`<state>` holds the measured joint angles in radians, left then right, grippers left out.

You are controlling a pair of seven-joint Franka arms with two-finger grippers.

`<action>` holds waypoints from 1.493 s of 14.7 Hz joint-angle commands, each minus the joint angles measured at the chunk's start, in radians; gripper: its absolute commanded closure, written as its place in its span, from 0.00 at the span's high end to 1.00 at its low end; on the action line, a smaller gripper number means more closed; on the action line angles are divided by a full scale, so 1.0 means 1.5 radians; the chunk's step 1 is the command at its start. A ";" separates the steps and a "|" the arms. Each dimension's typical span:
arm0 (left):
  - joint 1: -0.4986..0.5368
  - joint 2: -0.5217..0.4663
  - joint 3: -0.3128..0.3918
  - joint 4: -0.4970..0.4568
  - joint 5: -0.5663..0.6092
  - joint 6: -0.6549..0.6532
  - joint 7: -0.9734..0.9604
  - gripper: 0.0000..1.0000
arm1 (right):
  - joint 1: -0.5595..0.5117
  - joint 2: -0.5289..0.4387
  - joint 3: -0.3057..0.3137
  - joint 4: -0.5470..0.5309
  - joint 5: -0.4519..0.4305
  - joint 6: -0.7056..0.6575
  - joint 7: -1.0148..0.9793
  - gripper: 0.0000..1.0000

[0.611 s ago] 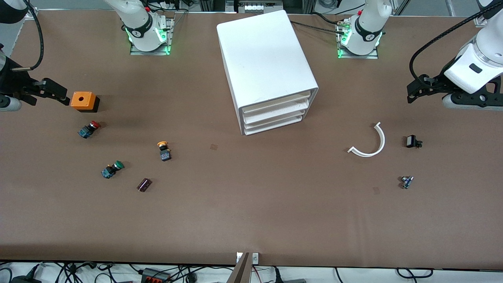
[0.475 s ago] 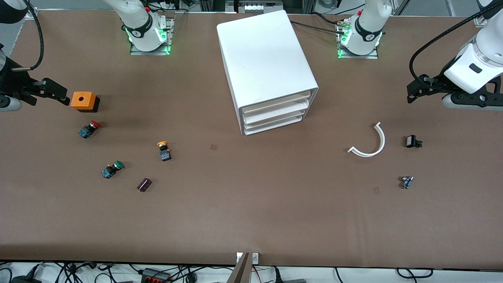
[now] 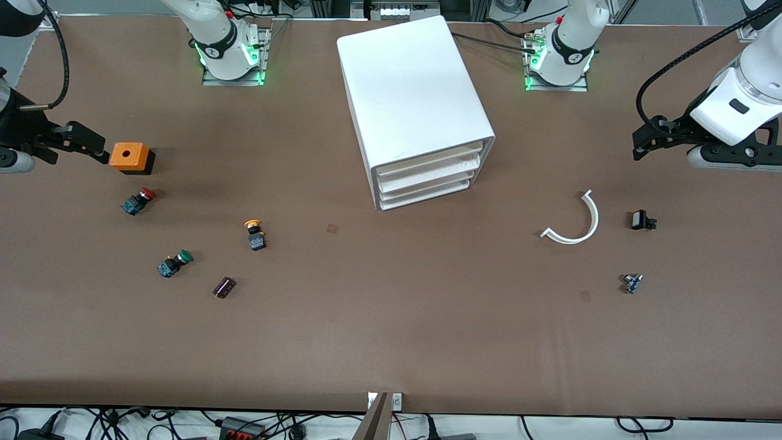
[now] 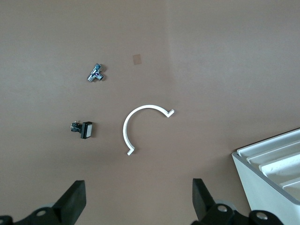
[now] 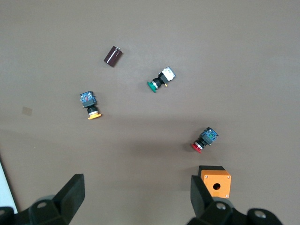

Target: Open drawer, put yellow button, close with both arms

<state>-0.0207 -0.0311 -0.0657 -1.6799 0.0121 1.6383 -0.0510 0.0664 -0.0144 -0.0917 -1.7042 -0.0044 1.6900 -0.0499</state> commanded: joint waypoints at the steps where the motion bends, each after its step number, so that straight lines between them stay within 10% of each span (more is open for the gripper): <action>1: -0.004 -0.005 0.004 0.009 -0.012 -0.013 0.013 1.00 | 0.014 0.004 0.003 -0.010 -0.006 0.000 0.002 1.00; 7: -0.021 0.020 0.000 0.039 -0.021 -0.107 0.018 1.00 | 0.051 0.082 0.005 -0.009 -0.005 0.039 0.004 1.00; 15: -0.039 0.103 0.002 0.037 -0.256 -0.305 0.033 1.00 | 0.175 0.257 0.005 0.000 0.017 0.155 0.007 1.00; 22: -0.040 0.267 0.001 0.009 -0.463 -0.118 0.318 1.00 | 0.180 0.382 0.006 -0.001 0.018 0.275 0.007 1.00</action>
<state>-0.0843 0.3330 -0.0697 -1.6649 -0.5945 1.3992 0.2805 0.3359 0.5151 -0.0806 -1.7204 0.0055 2.0626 -0.0399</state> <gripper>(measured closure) 0.000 0.000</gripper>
